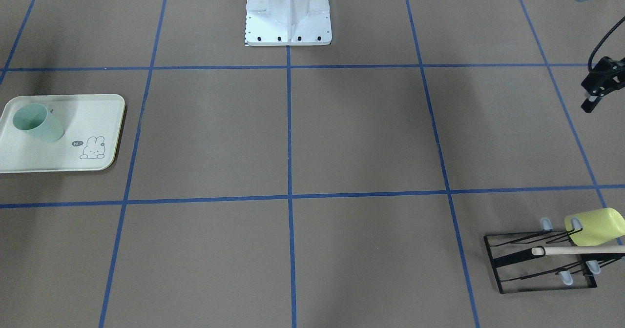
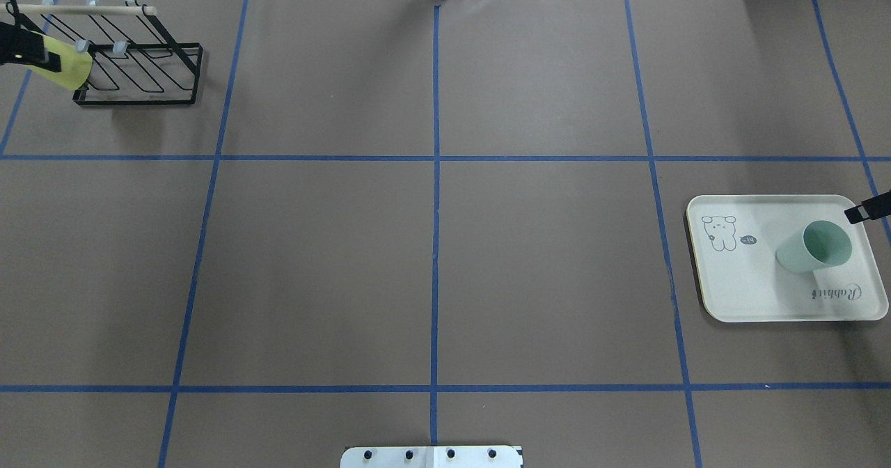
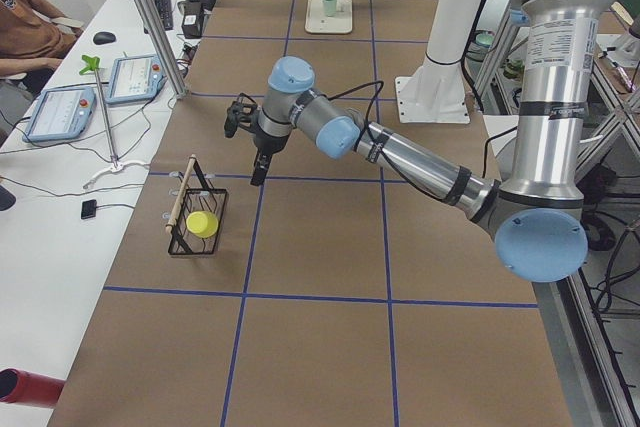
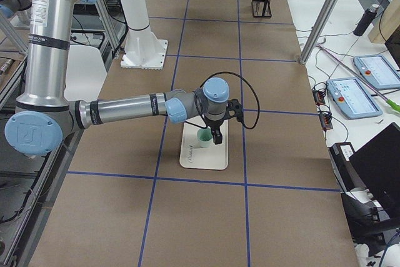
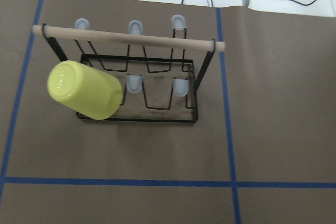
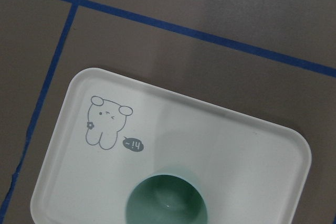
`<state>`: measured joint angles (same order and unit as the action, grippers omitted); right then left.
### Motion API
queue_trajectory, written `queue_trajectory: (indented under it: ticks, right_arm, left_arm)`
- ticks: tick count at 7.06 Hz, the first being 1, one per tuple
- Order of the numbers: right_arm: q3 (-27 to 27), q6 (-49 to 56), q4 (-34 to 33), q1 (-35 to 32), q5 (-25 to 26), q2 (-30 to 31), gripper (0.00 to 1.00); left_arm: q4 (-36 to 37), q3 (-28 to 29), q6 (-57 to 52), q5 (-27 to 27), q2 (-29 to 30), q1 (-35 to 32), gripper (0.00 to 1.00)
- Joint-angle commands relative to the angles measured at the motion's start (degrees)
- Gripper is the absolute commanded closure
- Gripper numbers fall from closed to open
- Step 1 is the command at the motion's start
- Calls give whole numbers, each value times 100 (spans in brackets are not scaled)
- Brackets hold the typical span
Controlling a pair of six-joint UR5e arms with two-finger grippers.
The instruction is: Left arm grabs green cup and hands to right arm on tray
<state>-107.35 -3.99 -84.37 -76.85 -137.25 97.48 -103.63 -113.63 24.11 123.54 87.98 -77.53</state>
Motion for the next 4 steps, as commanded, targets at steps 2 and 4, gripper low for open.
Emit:
queue_trajectory:
  ticks: [2, 4]
  right_arm:
    - [144, 645, -818, -821, 40, -395, 0]
    - [197, 645, -774, -893, 250, -248, 0]
  left_arm:
    - [-96, 122, -2602, 65, -1253, -1088, 0]
    - [-105, 384, -2552, 56, -1308, -1080, 0]
